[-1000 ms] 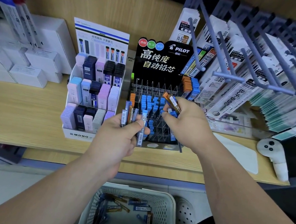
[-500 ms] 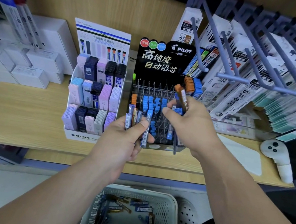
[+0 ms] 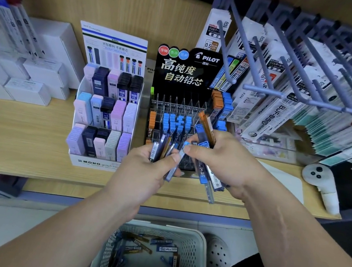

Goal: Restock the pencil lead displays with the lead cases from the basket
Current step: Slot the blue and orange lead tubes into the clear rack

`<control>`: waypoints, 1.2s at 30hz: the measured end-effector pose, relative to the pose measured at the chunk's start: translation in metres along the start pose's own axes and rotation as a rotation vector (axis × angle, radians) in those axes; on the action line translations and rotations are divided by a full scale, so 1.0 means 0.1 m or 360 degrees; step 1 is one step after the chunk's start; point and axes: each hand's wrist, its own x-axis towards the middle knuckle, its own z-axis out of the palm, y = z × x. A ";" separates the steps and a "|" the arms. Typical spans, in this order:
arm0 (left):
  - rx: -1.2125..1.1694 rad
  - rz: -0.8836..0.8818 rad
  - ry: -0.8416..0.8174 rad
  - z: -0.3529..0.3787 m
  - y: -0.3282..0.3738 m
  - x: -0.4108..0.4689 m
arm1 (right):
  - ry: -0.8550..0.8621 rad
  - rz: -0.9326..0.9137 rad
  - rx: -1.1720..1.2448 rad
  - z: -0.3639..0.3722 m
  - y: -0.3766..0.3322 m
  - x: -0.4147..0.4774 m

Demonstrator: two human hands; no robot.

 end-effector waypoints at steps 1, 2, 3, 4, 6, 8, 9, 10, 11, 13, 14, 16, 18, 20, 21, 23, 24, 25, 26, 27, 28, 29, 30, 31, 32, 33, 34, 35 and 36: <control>-0.0002 -0.0009 0.0020 -0.01 -0.01 0.01 | 0.0049 0.0018 0.0075 -0.02 0.00 0.02; -0.0018 -0.0021 0.0058 -0.02 -0.01 0.02 | 0.0121 0.0022 0.0146 -0.05 -0.01 0.05; -0.0043 -0.0036 0.0105 -0.03 0.00 0.03 | 0.0209 0.0009 0.0178 -0.08 -0.01 0.08; -0.0065 -0.0060 0.0151 -0.05 0.00 0.05 | 0.0302 -0.0012 0.0162 -0.11 -0.03 0.11; -0.0102 -0.0122 0.0200 -0.09 0.00 0.08 | 0.0444 -0.0059 0.0060 -0.13 -0.05 0.16; -0.0146 -0.0158 0.0190 -0.11 -0.01 0.10 | 0.0473 -0.0108 -0.0049 -0.11 -0.05 0.20; -0.0158 -0.0168 0.0182 -0.11 0.00 0.10 | 0.0471 -0.0132 -0.0103 -0.08 -0.05 0.21; -0.0163 -0.0170 0.0173 -0.11 0.00 0.09 | 0.0475 -0.0153 -0.0156 -0.07 -0.04 0.23; -0.0165 -0.0166 0.0163 -0.10 0.01 0.09 | 0.0483 -0.0170 -0.0200 -0.06 -0.04 0.25; -0.0171 -0.0158 0.0154 -0.09 0.02 0.07 | 0.0492 -0.0206 -0.0254 -0.05 -0.03 0.29; -0.0174 -0.0158 0.0152 -0.09 0.01 0.07 | 0.0494 -0.0224 -0.0277 -0.05 -0.03 0.30; -0.0182 -0.0165 0.0155 -0.10 0.01 0.07 | 0.0495 -0.0270 -0.0358 -0.06 -0.03 0.31; -0.0183 -0.0176 0.0158 -0.11 0.02 0.07 | 0.0473 -0.0318 -0.0471 -0.08 -0.04 0.31; -0.0185 -0.0181 0.0160 -0.10 0.02 0.07 | 0.0430 -0.0357 -0.0583 -0.12 -0.05 0.31; -0.0188 -0.0183 0.0157 -0.10 0.02 0.07 | 0.0407 -0.0373 -0.0629 -0.13 -0.06 0.31; -0.0203 -0.0193 0.0150 -0.09 0.02 0.06 | 0.0369 -0.0401 -0.0695 -0.13 -0.06 0.30; -0.0213 -0.0201 0.0147 -0.09 0.02 0.06 | 0.0356 -0.0411 -0.0720 -0.11 -0.06 0.30; -0.0225 -0.0211 0.0144 -0.08 0.03 0.05 | 0.0349 -0.0416 -0.0747 -0.09 -0.05 0.30; -0.0240 -0.0223 0.0138 -0.08 0.03 0.05 | 0.0346 -0.0416 -0.0774 -0.07 -0.04 0.30; -0.0265 -0.0237 0.0127 -0.07 0.03 0.04 | 0.0343 -0.0411 -0.0798 -0.04 -0.03 0.31; -0.0300 -0.0254 0.0116 -0.08 0.03 0.04 | 0.0337 -0.0406 -0.0817 -0.02 -0.03 0.31; -0.0339 -0.0274 0.0101 -0.08 0.04 0.04 | 0.0331 -0.0399 -0.0831 0.00 -0.02 0.32; -0.0373 -0.0295 0.0084 -0.08 0.04 0.04 | 0.0327 -0.0385 -0.0839 0.01 -0.02 0.32; -0.0405 -0.0317 0.0066 -0.09 0.04 0.05 | 0.0325 -0.0370 -0.0841 0.02 -0.01 0.31; -0.0439 -0.0338 0.0046 -0.10 0.04 0.05 | 0.0328 -0.0360 -0.0840 0.02 -0.01 0.31; -0.0474 -0.0357 0.0024 -0.10 0.05 0.04 | 0.0330 -0.0356 -0.0838 0.02 0.00 0.31; -0.0506 -0.0373 -0.0002 -0.10 0.05 0.04 | 0.0331 -0.0356 -0.0831 0.01 -0.01 0.30; -0.0529 -0.0385 -0.0033 -0.10 0.05 0.04 | 0.0330 -0.0357 -0.0800 0.00 -0.01 0.28; -0.0538 -0.0394 -0.0068 -0.09 0.06 0.04 | 0.0333 -0.0355 -0.0733 -0.01 -0.01 0.27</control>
